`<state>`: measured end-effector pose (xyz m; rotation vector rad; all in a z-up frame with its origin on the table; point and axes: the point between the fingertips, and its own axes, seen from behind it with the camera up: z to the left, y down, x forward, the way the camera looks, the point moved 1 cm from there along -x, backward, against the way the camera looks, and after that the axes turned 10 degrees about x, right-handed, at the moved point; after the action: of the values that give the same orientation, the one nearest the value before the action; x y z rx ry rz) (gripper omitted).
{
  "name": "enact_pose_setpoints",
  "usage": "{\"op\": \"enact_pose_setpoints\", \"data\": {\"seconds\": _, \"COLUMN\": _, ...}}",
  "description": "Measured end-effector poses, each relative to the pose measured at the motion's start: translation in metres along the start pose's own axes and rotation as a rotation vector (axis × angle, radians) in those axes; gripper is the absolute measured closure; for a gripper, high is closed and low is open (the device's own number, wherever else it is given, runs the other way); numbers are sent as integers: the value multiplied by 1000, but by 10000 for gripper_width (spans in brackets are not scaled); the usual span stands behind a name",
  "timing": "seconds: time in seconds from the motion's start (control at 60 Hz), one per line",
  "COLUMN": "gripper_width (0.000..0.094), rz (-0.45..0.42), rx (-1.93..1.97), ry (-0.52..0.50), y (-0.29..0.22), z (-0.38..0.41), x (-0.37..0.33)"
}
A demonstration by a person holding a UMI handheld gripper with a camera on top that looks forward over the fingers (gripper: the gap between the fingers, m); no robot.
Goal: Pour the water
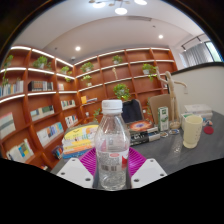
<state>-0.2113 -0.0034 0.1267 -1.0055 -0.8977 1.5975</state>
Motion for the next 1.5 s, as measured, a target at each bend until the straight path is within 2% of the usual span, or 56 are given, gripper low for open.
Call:
{"op": "enact_pose_setpoints", "data": {"seconds": 0.083, "gripper_width": 527, "rz": -42, "rx": 226, "ry": -5, "y": -37, "z": -28, "x": 7}}
{"op": "enact_pose_setpoints", "data": {"seconds": 0.217, "gripper_width": 525, "rz": -141, "rx": 672, "ry": -74, "y": -96, "z": -76, "x": 18}}
{"op": "enact_pose_setpoints", "data": {"seconds": 0.4, "gripper_width": 527, "rz": -258, "rx": 1204, "ry": -150, "y": -146, "z": -150, "x": 40}}
{"op": "enact_pose_setpoints", "data": {"seconds": 0.6, "gripper_width": 527, "rz": -305, "rx": 1651, "ry": -268, "y": -177, "z": -177, "x": 50}}
{"op": "enact_pose_setpoints", "data": {"seconds": 0.883, "gripper_width": 528, "rz": -311, "rx": 1994, "ry": -334, "y": -179, "z": -197, "x": 59}}
{"op": "enact_pose_setpoints", "data": {"seconds": 1.05, "gripper_width": 529, "rz": -244, "rx": 1987, "ry": -308, "y": -169, "z": -190, "x": 66}}
{"op": "enact_pose_setpoints", "data": {"seconds": 1.167, "gripper_width": 528, "rz": -241, "rx": 1956, "ry": -311, "y": -172, "z": -185, "x": 67}}
{"op": "enact_pose_setpoints", "data": {"seconds": 1.25, "gripper_width": 526, "rz": -237, "rx": 1776, "ry": -289, "y": -183, "z": -177, "x": 65}}
{"op": "enact_pose_setpoints", "data": {"seconds": 1.317, "gripper_width": 526, "rz": -222, "rx": 1514, "ry": -235, "y": -194, "z": -171, "x": 60}}
{"op": "enact_pose_setpoints", "data": {"seconds": 1.383, "gripper_width": 527, "rz": -219, "rx": 1215, "ry": -127, "y": -199, "z": -178, "x": 54}}
{"op": "enact_pose_setpoints", "data": {"seconds": 1.5, "gripper_width": 525, "rz": -297, "rx": 767, "ry": 31, "y": -241, "z": -204, "x": 30}}
